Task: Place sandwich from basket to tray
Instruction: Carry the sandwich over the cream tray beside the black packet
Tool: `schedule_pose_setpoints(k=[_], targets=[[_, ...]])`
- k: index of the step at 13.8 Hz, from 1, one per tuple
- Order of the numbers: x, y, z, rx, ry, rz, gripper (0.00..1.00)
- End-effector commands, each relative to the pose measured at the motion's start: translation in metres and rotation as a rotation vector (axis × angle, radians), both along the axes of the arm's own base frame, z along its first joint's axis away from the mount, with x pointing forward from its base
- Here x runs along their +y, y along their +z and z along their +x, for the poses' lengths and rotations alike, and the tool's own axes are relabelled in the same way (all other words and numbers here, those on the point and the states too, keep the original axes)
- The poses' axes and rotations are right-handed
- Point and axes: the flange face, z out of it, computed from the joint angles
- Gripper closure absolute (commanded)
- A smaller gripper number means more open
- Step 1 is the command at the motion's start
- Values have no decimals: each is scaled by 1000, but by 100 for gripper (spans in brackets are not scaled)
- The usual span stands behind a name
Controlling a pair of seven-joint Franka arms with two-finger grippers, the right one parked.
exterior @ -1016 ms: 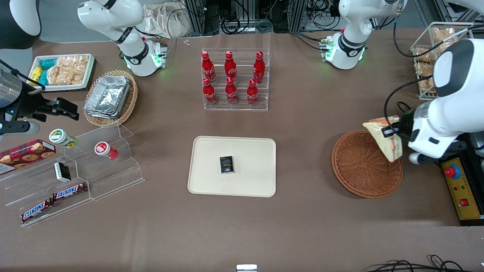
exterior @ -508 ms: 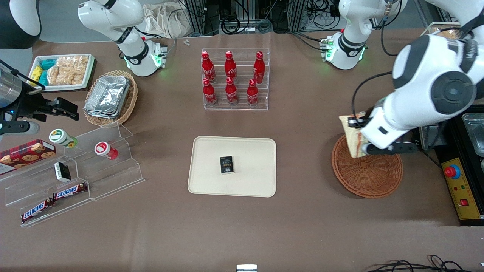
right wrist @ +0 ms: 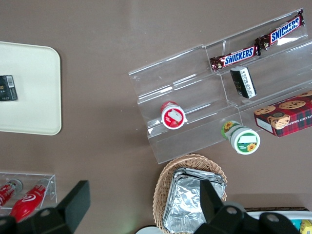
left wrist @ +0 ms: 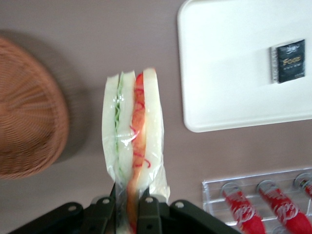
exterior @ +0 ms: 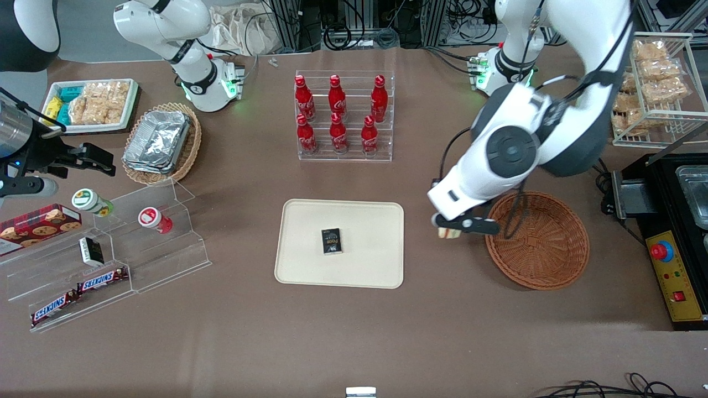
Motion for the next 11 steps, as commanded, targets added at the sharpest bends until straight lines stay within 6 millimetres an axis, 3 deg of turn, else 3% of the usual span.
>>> schedule_pose_setpoints(k=[1, 4, 6, 11], targets=[[-48, -34, 1, -46, 35, -30, 100], [-81, -68, 6, -112, 38, -98, 100], [-94, -101, 10, -140, 29, -105, 100], [-105, -170, 19, -98, 43, -124, 100]])
